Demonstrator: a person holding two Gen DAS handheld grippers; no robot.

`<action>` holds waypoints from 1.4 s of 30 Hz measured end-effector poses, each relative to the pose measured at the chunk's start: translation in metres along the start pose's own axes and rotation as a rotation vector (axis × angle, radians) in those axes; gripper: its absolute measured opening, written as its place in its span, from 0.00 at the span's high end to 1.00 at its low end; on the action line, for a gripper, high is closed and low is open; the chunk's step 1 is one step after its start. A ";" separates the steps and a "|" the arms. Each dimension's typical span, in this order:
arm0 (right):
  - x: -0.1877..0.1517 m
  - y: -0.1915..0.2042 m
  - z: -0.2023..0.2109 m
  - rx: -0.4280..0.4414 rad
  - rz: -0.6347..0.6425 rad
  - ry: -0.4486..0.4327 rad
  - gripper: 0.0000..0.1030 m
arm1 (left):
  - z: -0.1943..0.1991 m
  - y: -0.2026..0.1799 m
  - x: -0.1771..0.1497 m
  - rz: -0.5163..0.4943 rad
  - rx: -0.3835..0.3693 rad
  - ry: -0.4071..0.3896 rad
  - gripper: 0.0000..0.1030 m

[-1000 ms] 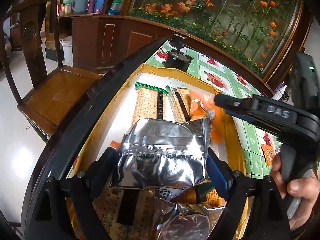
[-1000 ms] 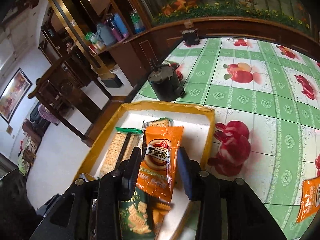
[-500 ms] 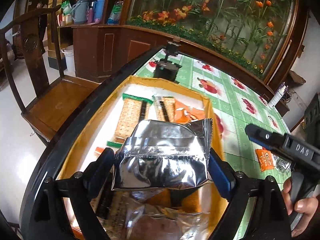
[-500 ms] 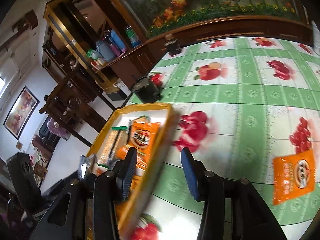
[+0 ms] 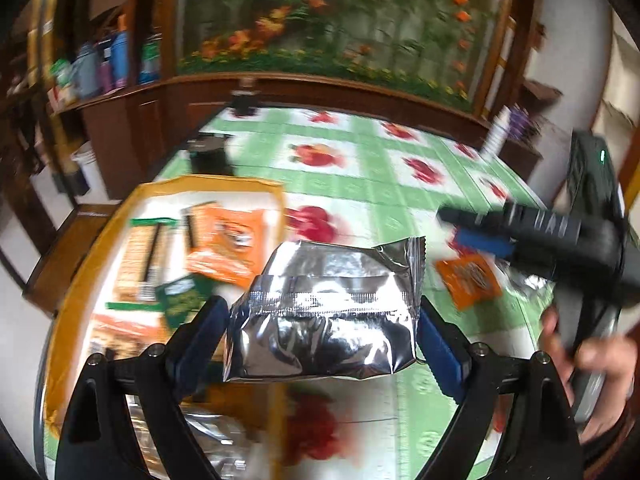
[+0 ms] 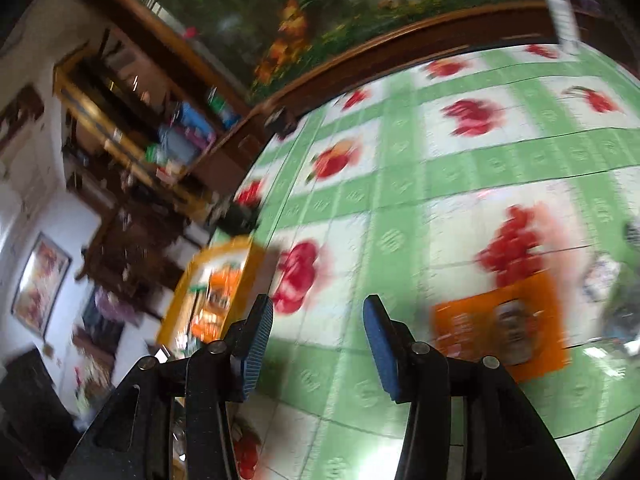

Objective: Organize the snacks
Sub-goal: 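Grasp a small blue-white pack with the right tool while the left tool holds the foil pack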

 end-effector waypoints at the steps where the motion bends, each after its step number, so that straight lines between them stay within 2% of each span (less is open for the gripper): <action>1: 0.004 -0.009 0.007 -0.020 -0.010 -0.014 0.42 | -0.003 -0.007 -0.002 -0.015 -0.009 0.012 0.12; 3: 0.014 -0.037 0.031 -0.105 -0.025 -0.067 0.42 | -0.008 -0.020 -0.006 -0.050 -0.023 0.029 0.12; 6: 0.025 -0.097 0.069 -0.315 -0.069 -0.135 0.42 | -0.011 -0.032 -0.015 -0.091 -0.035 0.033 0.11; 8: 0.023 -0.132 0.081 -0.400 -0.112 -0.122 0.42 | -0.017 -0.035 -0.023 -0.093 -0.050 0.058 0.11; 10: 0.018 -0.154 0.084 -0.440 -0.164 -0.100 0.42 | -0.022 -0.036 -0.027 -0.087 -0.062 0.079 0.11; 12: 0.010 -0.166 0.079 -0.428 -0.201 -0.043 0.42 | -0.025 -0.039 -0.031 -0.089 -0.070 0.090 0.11; 13: 0.007 -0.162 0.074 -0.368 -0.208 -0.020 0.40 | -0.026 -0.041 -0.033 -0.094 -0.072 0.094 0.11; 15: 0.008 -0.147 0.068 -0.198 -0.202 -0.011 0.40 | -0.027 -0.045 -0.037 -0.110 -0.076 0.103 0.11; 16: 0.011 -0.134 0.069 -0.075 -0.194 -0.020 0.40 | -0.027 -0.047 -0.040 -0.122 -0.079 0.108 0.11; 17: 0.013 -0.123 0.073 -0.007 -0.176 -0.047 0.40 | -0.028 -0.050 -0.042 -0.135 -0.080 0.112 0.11; 18: 0.015 -0.117 0.078 -0.023 -0.144 -0.064 0.40 | -0.029 -0.052 -0.043 -0.144 -0.079 0.114 0.11; 21: 0.018 -0.113 0.090 -0.183 -0.066 -0.108 0.40 | -0.030 -0.057 -0.046 -0.166 -0.084 0.121 0.11; 25: 0.017 -0.123 0.090 -0.228 -0.077 -0.102 0.40 | -0.033 -0.062 -0.046 -0.162 -0.109 0.137 0.11; 32: 0.009 -0.129 0.058 -0.272 -0.079 0.008 0.41 | -0.035 -0.063 -0.042 -0.132 -0.132 0.140 0.11; 33: 0.005 -0.130 0.055 -0.285 -0.079 0.018 0.43 | -0.036 -0.062 -0.042 -0.130 -0.132 0.139 0.11; 37: -0.005 -0.138 0.036 -0.314 -0.101 0.078 0.62 | -0.039 -0.059 -0.044 -0.121 -0.134 0.149 0.11; 40: -0.005 -0.137 0.027 -0.321 -0.101 0.086 0.62 | -0.041 -0.058 -0.045 -0.118 -0.142 0.151 0.11; 42: -0.003 -0.133 0.023 -0.359 -0.063 0.084 0.62 | -0.040 -0.059 -0.045 -0.123 -0.141 0.147 0.11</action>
Point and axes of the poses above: each gripper's, at about its wrist camera, not at the fingertips, and z roughly against the way its jaws point, y to its left, x to its top, the point moved 5 cm from there along -z, roughly the way its jaws point, and after that the axes turned 7 degrees about z, right-handed, at the moved point
